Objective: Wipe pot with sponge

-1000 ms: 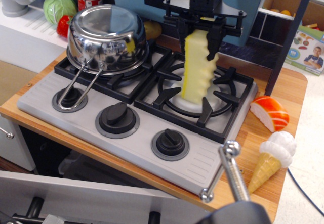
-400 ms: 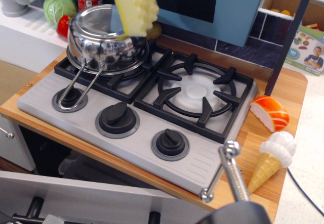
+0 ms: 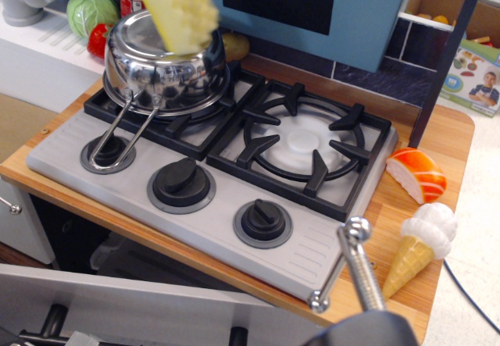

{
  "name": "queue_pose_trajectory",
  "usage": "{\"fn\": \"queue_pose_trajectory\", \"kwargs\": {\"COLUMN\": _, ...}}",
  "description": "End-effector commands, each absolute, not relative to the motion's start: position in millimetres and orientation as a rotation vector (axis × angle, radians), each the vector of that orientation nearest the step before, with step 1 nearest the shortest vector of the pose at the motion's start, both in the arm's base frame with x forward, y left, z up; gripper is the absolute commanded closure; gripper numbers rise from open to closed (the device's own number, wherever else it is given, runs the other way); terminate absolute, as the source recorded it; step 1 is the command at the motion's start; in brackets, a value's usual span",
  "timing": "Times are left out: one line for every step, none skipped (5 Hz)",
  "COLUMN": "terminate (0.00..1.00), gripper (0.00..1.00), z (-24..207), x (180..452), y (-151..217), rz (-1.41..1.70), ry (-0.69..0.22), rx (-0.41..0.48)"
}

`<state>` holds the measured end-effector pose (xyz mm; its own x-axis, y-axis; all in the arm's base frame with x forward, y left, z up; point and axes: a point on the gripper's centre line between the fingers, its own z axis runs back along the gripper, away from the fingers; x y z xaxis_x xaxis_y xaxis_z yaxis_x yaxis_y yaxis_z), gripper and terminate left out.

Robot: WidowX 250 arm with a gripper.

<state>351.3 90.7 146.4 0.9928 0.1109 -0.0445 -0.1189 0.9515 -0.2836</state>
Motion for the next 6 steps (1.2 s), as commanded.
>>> {"fn": "queue_pose_trajectory", "kwargs": {"terminate": 0.00, "gripper": 1.00, "z": 153, "x": 355, "y": 114, "rz": 0.113, "ry": 0.039, "rx": -0.230}}
{"fn": "queue_pose_trajectory", "kwargs": {"terminate": 0.00, "gripper": 1.00, "z": 152, "x": 353, "y": 132, "rz": 0.124, "ry": 0.065, "rx": -0.198}}
{"fn": "queue_pose_trajectory", "kwargs": {"terminate": 0.00, "gripper": 1.00, "z": 159, "x": 351, "y": 155, "rz": 0.116, "ry": 0.106, "rx": -0.137}}
{"fn": "queue_pose_trajectory", "kwargs": {"terminate": 0.00, "gripper": 1.00, "z": 164, "x": 340, "y": 178, "rz": 0.120, "ry": 0.112, "rx": -0.089}}
{"fn": "queue_pose_trajectory", "kwargs": {"terminate": 0.00, "gripper": 1.00, "z": 166, "x": 335, "y": 195, "rz": 0.129, "ry": 0.107, "rx": -0.076}}
{"fn": "queue_pose_trajectory", "kwargs": {"terminate": 1.00, "gripper": 1.00, "z": 164, "x": 332, "y": 193, "rz": 0.098, "ry": 0.121, "rx": -0.061}}
